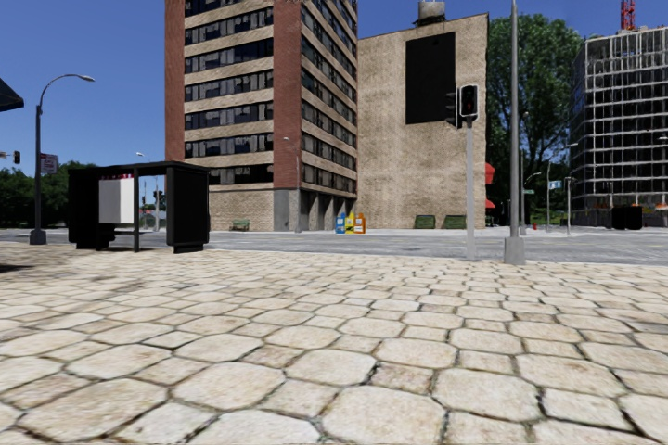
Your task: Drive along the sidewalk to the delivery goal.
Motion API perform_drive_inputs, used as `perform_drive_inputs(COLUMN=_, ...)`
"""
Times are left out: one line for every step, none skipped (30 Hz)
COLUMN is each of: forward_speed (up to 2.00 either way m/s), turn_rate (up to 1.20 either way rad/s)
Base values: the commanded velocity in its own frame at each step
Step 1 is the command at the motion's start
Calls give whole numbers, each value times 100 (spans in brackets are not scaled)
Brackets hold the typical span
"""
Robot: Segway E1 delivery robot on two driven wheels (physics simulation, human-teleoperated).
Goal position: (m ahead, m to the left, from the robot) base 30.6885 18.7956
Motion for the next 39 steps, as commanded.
perform_drive_inputs(forward_speed=181, turn_rate=85)
perform_drive_inputs(forward_speed=181, turn_rate=85)
perform_drive_inputs(forward_speed=181, turn_rate=85)
perform_drive_inputs(forward_speed=180, turn_rate=84)
perform_drive_inputs(forward_speed=180, turn_rate=84)
perform_drive_inputs(forward_speed=180, turn_rate=84)
perform_drive_inputs(forward_speed=179, turn_rate=84)
perform_drive_inputs(forward_speed=179, turn_rate=83)
perform_drive_inputs(forward_speed=179, turn_rate=83)
perform_drive_inputs(forward_speed=179, turn_rate=83)
perform_drive_inputs(forward_speed=179, turn_rate=83)
perform_drive_inputs(forward_speed=179, turn_rate=83)
perform_drive_inputs(forward_speed=179, turn_rate=82)
perform_drive_inputs(forward_speed=179, turn_rate=82)
perform_drive_inputs(forward_speed=179, turn_rate=80)
perform_drive_inputs(forward_speed=179, turn_rate=77)
perform_drive_inputs(forward_speed=179, turn_rate=71)
perform_drive_inputs(forward_speed=179, turn_rate=71)
perform_drive_inputs(forward_speed=179, turn_rate=62)
perform_drive_inputs(forward_speed=179, turn_rate=0)
perform_drive_inputs(forward_speed=179, turn_rate=0)
perform_drive_inputs(forward_speed=179, turn_rate=0)
perform_drive_inputs(forward_speed=179, turn_rate=0)
perform_drive_inputs(forward_speed=179, turn_rate=0)
perform_drive_inputs(forward_speed=179, turn_rate=0)
perform_drive_inputs(forward_speed=179, turn_rate=0)
perform_drive_inputs(forward_speed=179, turn_rate=0)
perform_drive_inputs(forward_speed=179, turn_rate=0)
perform_drive_inputs(forward_speed=180, turn_rate=0)
perform_drive_inputs(forward_speed=180, turn_rate=0)
perform_drive_inputs(forward_speed=200, turn_rate=0)
perform_drive_inputs(forward_speed=200, turn_rate=0)
perform_drive_inputs(forward_speed=200, turn_rate=0)
perform_drive_inputs(forward_speed=200, turn_rate=0)
perform_drive_inputs(forward_speed=200, turn_rate=0)
perform_drive_inputs(forward_speed=200, turn_rate=0)
perform_drive_inputs(forward_speed=200, turn_rate=0)
perform_drive_inputs(forward_speed=200, turn_rate=0)
perform_drive_inputs(forward_speed=200, turn_rate=0)
